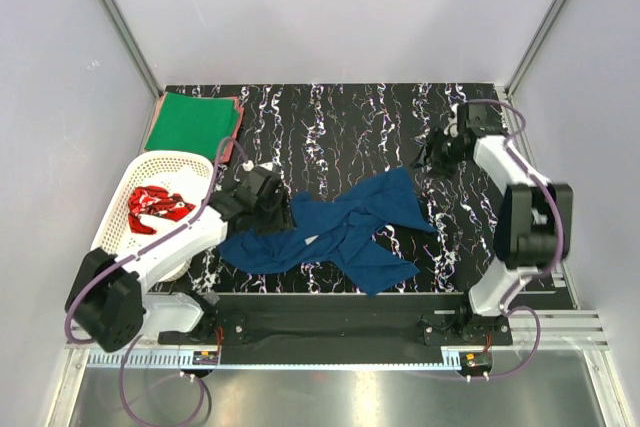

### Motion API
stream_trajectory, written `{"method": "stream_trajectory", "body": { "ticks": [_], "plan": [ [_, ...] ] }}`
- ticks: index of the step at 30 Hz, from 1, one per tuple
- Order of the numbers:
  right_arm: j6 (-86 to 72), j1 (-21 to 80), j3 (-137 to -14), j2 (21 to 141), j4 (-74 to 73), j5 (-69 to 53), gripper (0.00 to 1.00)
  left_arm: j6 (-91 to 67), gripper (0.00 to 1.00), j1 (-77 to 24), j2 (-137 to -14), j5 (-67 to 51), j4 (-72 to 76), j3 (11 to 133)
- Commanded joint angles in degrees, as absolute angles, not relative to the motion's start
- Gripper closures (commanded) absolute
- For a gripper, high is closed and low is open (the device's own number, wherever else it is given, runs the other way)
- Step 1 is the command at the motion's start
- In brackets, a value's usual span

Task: Fold and stack the t-shirts
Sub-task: Flatten the tshirt out

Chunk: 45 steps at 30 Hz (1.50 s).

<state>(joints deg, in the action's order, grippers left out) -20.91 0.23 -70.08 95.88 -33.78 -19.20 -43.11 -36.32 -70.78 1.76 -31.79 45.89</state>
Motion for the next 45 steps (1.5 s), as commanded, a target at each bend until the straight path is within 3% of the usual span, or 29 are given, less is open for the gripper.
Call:
{"method": "stream_trajectory", "body": {
  "ticks": [1, 4, 8, 14, 21, 26, 31, 37, 41, 45],
  "plan": [
    [-16.53, 0.35, -77.59, 106.67, -33.21, -25.06, 0.41, -40.79, 0.45, -35.86, -74.17, 2.54, -30.68, 48.60],
    [-15.65, 0.44, -81.74, 111.53, -38.49, -26.28, 0.51, -39.47, 0.44, -32.97, -78.46, 2.29, -30.32, 51.14],
    [-14.25, 3.07, -76.47, 106.79, -34.46, -25.75, 0.50, -37.80, 0.44, -30.33, -82.78, 3.78, -30.32, 54.75],
    [-13.27, 4.13, -75.15, 107.23, -32.97, -26.80, 0.60, -37.62, 0.44, -29.71, -85.87, 2.20, -29.89, 55.99],
    [-11.95, 8.00, -75.23, 108.45, -33.48, -24.53, 0.52, -36.74, 0.44, -29.79, -86.31, -4.13, -27.68, 60.71],
    [-14.93, 8.09, -76.02, 104.07, -37.43, -11.80, 0.48, -31.12, 0.44, -29.88, -89.29, -13.60, -17.28, 66.79],
    [-25.81, 6.42, -75.85, 95.90, -39.55, -5.55, 0.44, -23.83, 0.44, -32.68, -103.07, -23.37, -18.44, 86.24],
    [-35.32, 6.42, -66.20, 81.84, -32.36, -10.89, 0.42, -16.00, 0.45, -37.00, -118.46, -26.54, -24.52, 103.24],
    [-36.65, 6.42, -63.55, 75.08, -31.20, -13.01, 0.42, -17.66, 0.50, -38.14, -125.67, -32.68, -23.47, 108.79],
    [-36.83, 6.42, -61.88, 70.15, -31.38, -14.32, 0.42, -16.61, 0.50, -40.95, -131.65, -30.68, -23.55, 112.58]
  ]
}}
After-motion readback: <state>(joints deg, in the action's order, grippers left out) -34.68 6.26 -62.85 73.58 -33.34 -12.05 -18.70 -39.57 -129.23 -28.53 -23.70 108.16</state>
